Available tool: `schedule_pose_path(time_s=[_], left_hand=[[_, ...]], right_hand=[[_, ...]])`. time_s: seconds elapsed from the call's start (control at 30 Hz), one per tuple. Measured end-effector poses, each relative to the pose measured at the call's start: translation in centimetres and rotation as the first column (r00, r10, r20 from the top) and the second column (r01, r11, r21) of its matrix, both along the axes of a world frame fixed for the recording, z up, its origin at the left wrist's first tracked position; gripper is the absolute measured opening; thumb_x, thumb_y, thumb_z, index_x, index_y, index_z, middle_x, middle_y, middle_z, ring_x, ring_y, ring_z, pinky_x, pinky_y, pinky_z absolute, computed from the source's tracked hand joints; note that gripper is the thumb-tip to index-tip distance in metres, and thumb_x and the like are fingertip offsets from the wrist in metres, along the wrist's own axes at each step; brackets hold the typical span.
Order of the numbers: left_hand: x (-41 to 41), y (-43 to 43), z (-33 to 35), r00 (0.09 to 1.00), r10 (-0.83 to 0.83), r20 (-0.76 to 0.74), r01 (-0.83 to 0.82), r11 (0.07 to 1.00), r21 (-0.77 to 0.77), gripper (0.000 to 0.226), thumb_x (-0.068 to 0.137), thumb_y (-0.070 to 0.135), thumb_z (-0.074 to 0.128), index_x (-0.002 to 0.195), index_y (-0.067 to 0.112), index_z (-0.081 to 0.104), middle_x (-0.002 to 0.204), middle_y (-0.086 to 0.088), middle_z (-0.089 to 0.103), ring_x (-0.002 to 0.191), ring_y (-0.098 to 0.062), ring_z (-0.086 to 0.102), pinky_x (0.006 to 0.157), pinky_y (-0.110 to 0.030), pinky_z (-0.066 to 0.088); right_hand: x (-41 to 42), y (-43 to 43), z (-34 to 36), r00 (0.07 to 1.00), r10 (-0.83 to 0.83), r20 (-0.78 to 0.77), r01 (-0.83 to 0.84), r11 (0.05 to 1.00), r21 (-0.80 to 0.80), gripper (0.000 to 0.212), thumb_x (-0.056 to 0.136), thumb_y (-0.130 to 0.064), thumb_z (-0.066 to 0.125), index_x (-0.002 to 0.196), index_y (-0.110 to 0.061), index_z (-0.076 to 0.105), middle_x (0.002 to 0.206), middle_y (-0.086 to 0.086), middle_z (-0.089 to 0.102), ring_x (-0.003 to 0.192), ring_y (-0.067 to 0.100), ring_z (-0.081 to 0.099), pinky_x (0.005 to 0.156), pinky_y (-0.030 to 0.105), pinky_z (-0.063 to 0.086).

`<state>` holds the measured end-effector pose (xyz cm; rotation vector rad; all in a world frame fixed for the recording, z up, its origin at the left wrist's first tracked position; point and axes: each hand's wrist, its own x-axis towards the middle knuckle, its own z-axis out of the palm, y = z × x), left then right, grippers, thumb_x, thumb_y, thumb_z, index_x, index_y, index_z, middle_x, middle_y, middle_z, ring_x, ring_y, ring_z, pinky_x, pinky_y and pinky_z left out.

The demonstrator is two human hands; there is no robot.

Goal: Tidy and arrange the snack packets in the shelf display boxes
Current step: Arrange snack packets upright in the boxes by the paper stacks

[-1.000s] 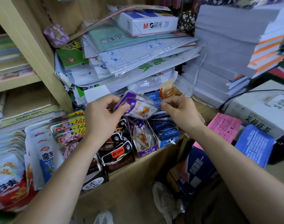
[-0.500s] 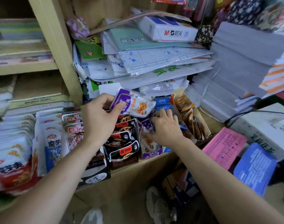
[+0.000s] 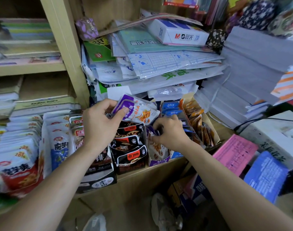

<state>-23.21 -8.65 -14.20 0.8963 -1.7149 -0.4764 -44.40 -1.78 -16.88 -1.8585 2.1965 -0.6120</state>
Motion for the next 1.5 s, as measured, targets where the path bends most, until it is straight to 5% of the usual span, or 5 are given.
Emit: schedule_pose_path(time_s=[0.13,0.6,1.1,1.33,1.5], left_hand=[[-0.3,0.1,0.1,1.000,0.009,0.000,-0.009,0.999,-0.033,0.008,0.086,0.025,0.080,0.089,0.025,0.073,0.079,0.020,0.069,0.065,-0.010,0.066,0.060,-0.034,0.054],[-1.8,0.7,1.4,0.995,-0.093,-0.048,0.096,0.994,0.060,0.012,0.085,0.023,0.081,0.093,0.027,0.073,0.085,0.013,0.074,0.073,-0.010,0.071,0.066,-0.024,0.055],[-6.4,0.5,3.3,0.812,-0.364,0.455,0.265,0.926,0.269,0.011,0.079,0.026,0.085,0.087,0.031,0.078,0.069,0.021,0.068,0.060,0.005,0.060,0.056,-0.019,0.042],[-7.3,1.0,2.3,0.612,-0.252,0.749,0.215,0.965,0.148,0.009,0.083,0.041,0.078,0.090,0.036,0.075,0.063,0.021,0.059,0.065,-0.004,0.059,0.060,-0.028,0.044],[-7.7,0.8,1.1,0.538,-0.318,0.780,0.277,0.941,0.192,0.017,0.086,0.050,0.074,0.098,0.038,0.073,0.077,0.016,0.059,0.080,-0.009,0.052,0.084,-0.032,0.038]], right_hand=[[0.2,0.6,0.6,0.994,0.036,0.104,-0.034,0.999,-0.025,0.030,0.078,-0.023,0.082,0.096,-0.016,0.058,0.082,0.002,0.065,0.076,0.023,0.060,0.070,0.043,0.053],[-2.4,2.4,1.9,0.756,-0.185,0.628,0.468,0.823,-0.321,0.026,0.082,-0.013,0.081,0.100,-0.020,0.063,0.088,-0.007,0.066,0.081,0.007,0.062,0.074,0.029,0.056],[-6.6,6.3,4.6,0.277,-0.053,0.959,0.723,0.669,-0.172,0.027,0.087,-0.005,0.076,0.109,-0.007,0.062,0.089,0.003,0.076,0.083,0.023,0.076,0.069,0.039,0.063],[-7.8,7.4,4.6,0.229,0.011,0.973,0.702,0.691,-0.173,0.021,0.087,-0.004,0.074,0.101,-0.014,0.062,0.092,0.005,0.077,0.086,0.026,0.076,0.067,0.037,0.059],[-7.3,7.5,4.5,0.287,0.012,0.958,0.567,0.804,-0.180,0.022,0.088,-0.006,0.073,0.106,-0.011,0.060,0.093,0.004,0.077,0.087,0.026,0.076,0.070,0.040,0.060]])
